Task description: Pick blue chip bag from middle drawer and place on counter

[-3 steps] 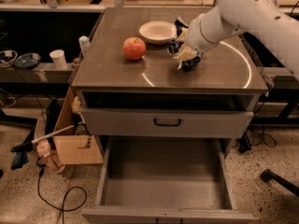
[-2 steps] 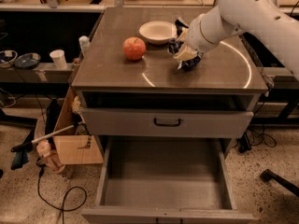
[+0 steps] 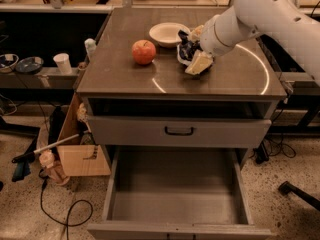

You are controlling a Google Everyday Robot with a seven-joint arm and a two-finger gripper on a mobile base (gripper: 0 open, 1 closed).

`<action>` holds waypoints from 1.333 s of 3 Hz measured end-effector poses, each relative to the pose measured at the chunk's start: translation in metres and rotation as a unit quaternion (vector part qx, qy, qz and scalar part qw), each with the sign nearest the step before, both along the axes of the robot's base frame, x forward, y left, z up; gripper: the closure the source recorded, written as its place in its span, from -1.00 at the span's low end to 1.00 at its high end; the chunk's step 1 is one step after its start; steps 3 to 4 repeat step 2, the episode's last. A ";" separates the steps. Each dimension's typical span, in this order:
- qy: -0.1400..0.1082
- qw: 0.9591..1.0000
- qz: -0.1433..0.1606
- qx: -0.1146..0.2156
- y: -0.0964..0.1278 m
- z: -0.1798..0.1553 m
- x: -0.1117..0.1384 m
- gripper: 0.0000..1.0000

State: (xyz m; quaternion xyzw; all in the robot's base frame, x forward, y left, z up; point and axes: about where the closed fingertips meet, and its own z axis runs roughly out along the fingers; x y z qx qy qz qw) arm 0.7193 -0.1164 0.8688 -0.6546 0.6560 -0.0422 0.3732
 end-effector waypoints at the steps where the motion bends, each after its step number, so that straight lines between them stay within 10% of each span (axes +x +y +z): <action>1: 0.000 1.000 0.000 0.000 0.000 0.000 0.000 -1.00; 4: 0.000 1.000 0.000 0.000 0.000 0.000 0.000 -1.00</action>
Offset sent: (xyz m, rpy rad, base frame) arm 0.0000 0.0000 0.0000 0.0000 0.0001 0.0000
